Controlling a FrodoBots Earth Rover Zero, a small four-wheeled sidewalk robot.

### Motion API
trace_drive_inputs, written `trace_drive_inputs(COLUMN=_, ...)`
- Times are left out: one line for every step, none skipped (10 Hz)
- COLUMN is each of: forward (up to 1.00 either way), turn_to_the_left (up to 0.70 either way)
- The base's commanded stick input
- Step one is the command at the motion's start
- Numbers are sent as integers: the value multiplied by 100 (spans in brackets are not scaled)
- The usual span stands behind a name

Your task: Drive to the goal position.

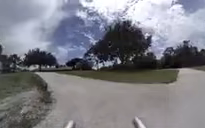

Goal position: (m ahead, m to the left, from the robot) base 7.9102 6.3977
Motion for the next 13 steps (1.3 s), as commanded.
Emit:
trace_drive_inputs(forward=85, turn_to_the_left=33)
trace_drive_inputs(forward=85, turn_to_the_left=33)
trace_drive_inputs(forward=85, turn_to_the_left=9)
trace_drive_inputs(forward=85, turn_to_the_left=0)
trace_drive_inputs(forward=85, turn_to_the_left=0)
trace_drive_inputs(forward=85, turn_to_the_left=0)
trace_drive_inputs(forward=85, turn_to_the_left=0)
trace_drive_inputs(forward=85, turn_to_the_left=0)
trace_drive_inputs(forward=85, turn_to_the_left=0)
trace_drive_inputs(forward=85, turn_to_the_left=0)
trace_drive_inputs(forward=85, turn_to_the_left=0)
trace_drive_inputs(forward=85, turn_to_the_left=0)
trace_drive_inputs(forward=85, turn_to_the_left=0)
